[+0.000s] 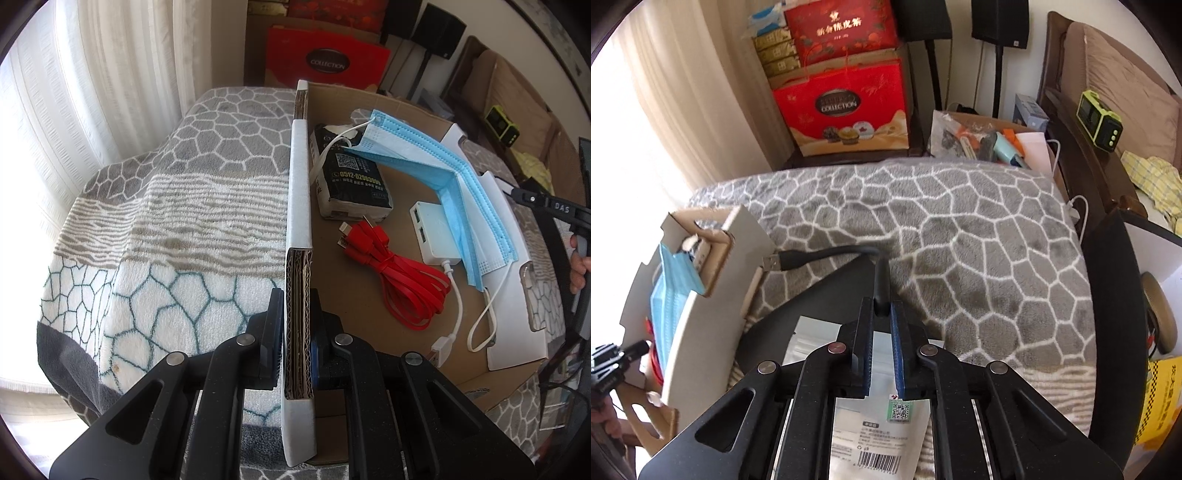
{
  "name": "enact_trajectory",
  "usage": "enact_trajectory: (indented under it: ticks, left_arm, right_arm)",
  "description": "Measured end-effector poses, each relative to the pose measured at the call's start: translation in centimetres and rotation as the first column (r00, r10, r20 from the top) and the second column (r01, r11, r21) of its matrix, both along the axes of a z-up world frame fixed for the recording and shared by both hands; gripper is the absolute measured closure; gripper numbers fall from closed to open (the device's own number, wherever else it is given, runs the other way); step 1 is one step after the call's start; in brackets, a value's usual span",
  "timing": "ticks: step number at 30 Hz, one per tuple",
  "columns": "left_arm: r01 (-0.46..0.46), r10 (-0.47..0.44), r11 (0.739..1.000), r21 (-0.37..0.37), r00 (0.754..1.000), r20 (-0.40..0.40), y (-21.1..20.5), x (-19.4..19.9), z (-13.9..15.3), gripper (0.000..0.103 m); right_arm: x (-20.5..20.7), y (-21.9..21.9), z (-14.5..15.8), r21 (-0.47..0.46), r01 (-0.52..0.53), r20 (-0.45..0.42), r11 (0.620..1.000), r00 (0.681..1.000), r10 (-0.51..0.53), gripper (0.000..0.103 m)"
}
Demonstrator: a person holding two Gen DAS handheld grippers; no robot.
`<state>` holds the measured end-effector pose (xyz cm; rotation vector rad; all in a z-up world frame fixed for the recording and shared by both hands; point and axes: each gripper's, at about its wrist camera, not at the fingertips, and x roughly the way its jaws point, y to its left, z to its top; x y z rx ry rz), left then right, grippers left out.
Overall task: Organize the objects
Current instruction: 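Grasp the black USB cable with the right tool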
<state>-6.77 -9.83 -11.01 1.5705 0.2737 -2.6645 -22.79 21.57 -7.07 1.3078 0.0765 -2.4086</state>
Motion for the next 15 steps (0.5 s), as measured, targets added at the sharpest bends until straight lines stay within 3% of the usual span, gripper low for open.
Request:
enact_trajectory:
  ticks: [15]
  left_arm:
    - [-0.004,0.004,1.0,0.008,1.0,0.003,-0.1,0.2,-0.1,0.093]
  right_arm:
    - [3.5,-1.2,5.0,-0.053,-0.026,-0.101,0.998,0.995,0.021,0.096]
